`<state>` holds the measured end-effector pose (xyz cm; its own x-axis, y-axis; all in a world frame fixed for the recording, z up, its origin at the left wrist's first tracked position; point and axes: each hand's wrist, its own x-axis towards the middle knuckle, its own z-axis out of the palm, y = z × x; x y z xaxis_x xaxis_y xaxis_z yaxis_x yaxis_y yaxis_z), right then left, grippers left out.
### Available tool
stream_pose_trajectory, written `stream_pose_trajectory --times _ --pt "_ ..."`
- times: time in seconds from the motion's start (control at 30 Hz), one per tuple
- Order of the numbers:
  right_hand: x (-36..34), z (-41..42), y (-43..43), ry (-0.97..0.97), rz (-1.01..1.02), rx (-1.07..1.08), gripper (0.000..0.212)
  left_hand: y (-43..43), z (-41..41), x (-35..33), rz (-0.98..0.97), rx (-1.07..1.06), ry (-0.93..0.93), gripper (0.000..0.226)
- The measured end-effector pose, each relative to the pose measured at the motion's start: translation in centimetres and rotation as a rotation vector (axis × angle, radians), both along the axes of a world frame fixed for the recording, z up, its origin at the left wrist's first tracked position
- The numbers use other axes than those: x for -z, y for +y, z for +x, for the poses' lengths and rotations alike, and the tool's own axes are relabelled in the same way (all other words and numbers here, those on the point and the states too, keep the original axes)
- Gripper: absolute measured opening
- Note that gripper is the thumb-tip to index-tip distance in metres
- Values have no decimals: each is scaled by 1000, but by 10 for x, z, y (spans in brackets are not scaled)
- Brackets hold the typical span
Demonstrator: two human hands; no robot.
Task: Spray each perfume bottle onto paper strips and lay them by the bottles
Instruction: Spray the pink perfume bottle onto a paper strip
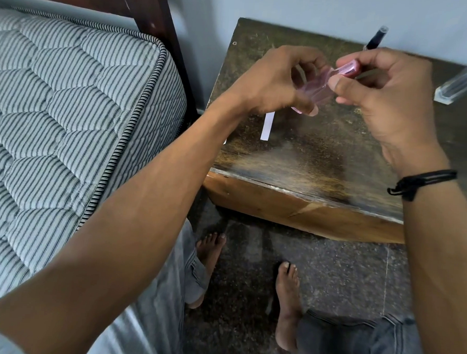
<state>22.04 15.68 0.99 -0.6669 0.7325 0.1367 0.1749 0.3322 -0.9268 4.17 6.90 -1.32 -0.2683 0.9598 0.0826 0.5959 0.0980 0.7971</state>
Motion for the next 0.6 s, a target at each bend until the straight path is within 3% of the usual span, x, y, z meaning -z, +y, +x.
stream_pose_trajectory --times 0.6 --pt "-4 -3 -3 -42 76 64 21 -3 5 -1 83 -80 -31 56"
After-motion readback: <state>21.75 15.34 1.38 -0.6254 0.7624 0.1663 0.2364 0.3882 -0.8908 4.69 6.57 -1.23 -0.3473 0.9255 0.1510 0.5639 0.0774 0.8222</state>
